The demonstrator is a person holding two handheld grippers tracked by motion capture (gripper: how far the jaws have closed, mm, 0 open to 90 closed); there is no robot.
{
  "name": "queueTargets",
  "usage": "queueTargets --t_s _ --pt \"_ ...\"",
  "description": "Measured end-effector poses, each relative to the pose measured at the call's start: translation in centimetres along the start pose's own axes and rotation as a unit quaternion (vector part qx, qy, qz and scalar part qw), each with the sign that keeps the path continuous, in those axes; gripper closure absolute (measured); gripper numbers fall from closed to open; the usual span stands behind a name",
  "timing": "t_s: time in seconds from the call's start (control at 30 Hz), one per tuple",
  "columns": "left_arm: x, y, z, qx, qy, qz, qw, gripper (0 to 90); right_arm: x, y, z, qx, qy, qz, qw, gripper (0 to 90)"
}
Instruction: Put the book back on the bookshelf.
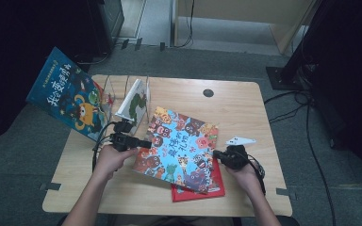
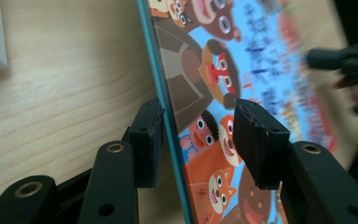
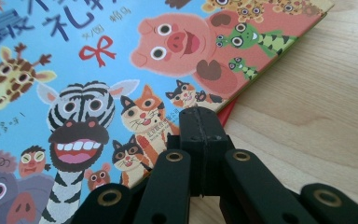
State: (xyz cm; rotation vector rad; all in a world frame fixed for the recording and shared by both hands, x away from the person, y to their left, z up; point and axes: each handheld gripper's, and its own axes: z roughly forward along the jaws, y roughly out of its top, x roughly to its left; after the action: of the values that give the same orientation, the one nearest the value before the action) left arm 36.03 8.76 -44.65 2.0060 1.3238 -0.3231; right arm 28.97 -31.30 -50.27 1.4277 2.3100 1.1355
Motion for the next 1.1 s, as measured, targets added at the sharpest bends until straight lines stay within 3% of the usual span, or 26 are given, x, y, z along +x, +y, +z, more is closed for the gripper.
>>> queueTargets --t_s 0.13,0.23,0.37,0.43,0.47,0.53,0.63,0.73,0.77,0.9,1.0,1.1 --pt "-1.0 0.7 -2.2 -0.019 -0.026 -0.001 0.9995 54.2 0.4 0.0 0.3 0.002 0.014 -0.001 0.9999 90.0" --pt "-1.8 1.3 -2.8 0.003 -0.048 0.001 0.9988 55.0 1.0 0.1 0.8 0.000 0.030 -0.007 0.9995 90.0" --pt "-3.1 2.1 -2.0 0.054 -0.083 0.014 0.9950 61.1 1.9 0.2 1.4 -0.002 0.049 -0.020 0.9986 90.0" --pt "-3.7 2.5 -1.6 0.078 -0.072 0.030 0.9939 63.2 2.6 0.3 1.9 -0.002 0.064 -0.033 0.9974 90.0" --pt "-3.9 2.8 -1.9 0.076 -0.078 0.031 0.9936 65.6 3.0 0.3 2.1 -0.002 0.064 -0.046 0.9969 90.0" --pt "-4.4 3.5 -2.5 0.072 -0.062 0.041 0.9946 69.1 3.7 0.4 2.4 -0.001 0.063 -0.058 0.9963 90.0" --pt "-5.0 4.4 -2.9 0.090 -0.050 0.044 0.9937 70.4 4.2 0.5 2.7 -0.002 0.066 -0.067 0.9955 90.0" --pt "-5.3 5.5 -3.4 0.106 -0.059 0.047 0.9914 74.1 4.4 0.6 2.9 -0.002 0.078 -0.073 0.9943 81.5" --pt "-5.4 5.8 -3.6 0.105 -0.058 0.045 0.9918 75.1 4.5 0.6 2.9 -0.001 0.082 -0.075 0.9938 81.0" --pt "-5.9 6.9 -4.4 0.131 -0.042 0.044 0.9895 77.6 4.7 0.7 2.8 0.002 0.068 -0.100 0.9926 81.1" --pt "-6.3 7.6 -5.1 0.140 -0.024 0.040 0.9890 79.3 4.4 0.7 2.6 0.005 0.063 -0.098 0.9932 79.0" --pt "-7.0 8.3 -5.9 0.157 0.000 0.046 0.9865 80.5 4.4 0.7 2.5 0.005 0.057 -0.103 0.9930 76.3"
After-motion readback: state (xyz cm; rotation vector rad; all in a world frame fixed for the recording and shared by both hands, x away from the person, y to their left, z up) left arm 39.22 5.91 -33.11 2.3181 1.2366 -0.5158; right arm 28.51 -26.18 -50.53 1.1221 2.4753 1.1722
